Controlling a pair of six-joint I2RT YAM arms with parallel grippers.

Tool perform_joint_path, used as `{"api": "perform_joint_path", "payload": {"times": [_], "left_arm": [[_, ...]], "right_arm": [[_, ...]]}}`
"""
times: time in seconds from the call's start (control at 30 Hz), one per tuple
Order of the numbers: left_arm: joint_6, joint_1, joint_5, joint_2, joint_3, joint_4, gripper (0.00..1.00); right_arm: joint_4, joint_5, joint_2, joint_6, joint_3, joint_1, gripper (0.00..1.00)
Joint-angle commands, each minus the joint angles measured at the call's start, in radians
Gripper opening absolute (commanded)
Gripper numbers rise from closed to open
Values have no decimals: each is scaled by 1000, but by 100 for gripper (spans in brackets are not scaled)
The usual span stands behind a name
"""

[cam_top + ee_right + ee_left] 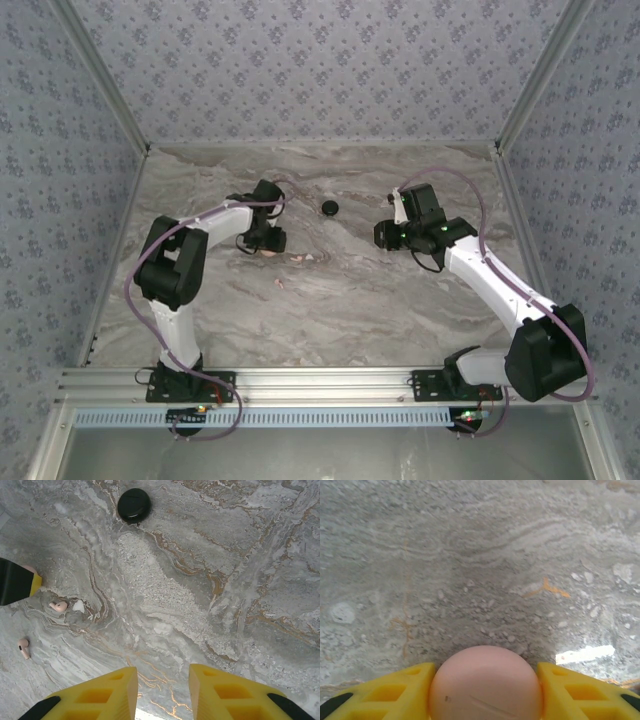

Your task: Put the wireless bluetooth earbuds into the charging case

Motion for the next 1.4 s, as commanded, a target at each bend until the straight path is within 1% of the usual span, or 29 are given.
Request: {"api": "perform_joint_path", "payload": {"times": [0.0, 0.13, 0.23, 0.33, 0.5, 0.63, 0.73, 0.9, 1.23, 1.37], "left_arm": [[-35, -33, -32, -58, 35, -56, 48], [-58, -97, -122, -72, 92, -76, 49], [-75, -144, -146, -63, 148, -111, 49], [-90, -190, -147, -39, 213, -131, 49], [-129, -263, -87, 12, 283, -121, 49], [-163, -306, -69, 65, 326, -119, 49], [-175, -319, -31, 99, 347, -114, 49], [-190, -335, -11, 134, 351, -99, 49], [-215, -359, 7, 223, 382, -89, 48], [-219, -358, 7, 239, 385, -88, 50]], "right_arm": [[-19, 31, -7, -4, 0, 4, 33], [-4, 34, -7, 6, -18, -3, 34], [-8, 41, -9, 17, -27, -10, 34], [0, 54, -15, 24, -48, -20, 34], [5, 53, -13, 47, -75, -60, 34], [12, 41, -24, 45, -103, -75, 34], [20, 33, -26, 41, -116, -80, 35], [25, 12, -25, 35, -124, -86, 35], [30, -10, -8, 32, -129, -89, 36], [31, -18, 4, 31, -124, -90, 36]]}}
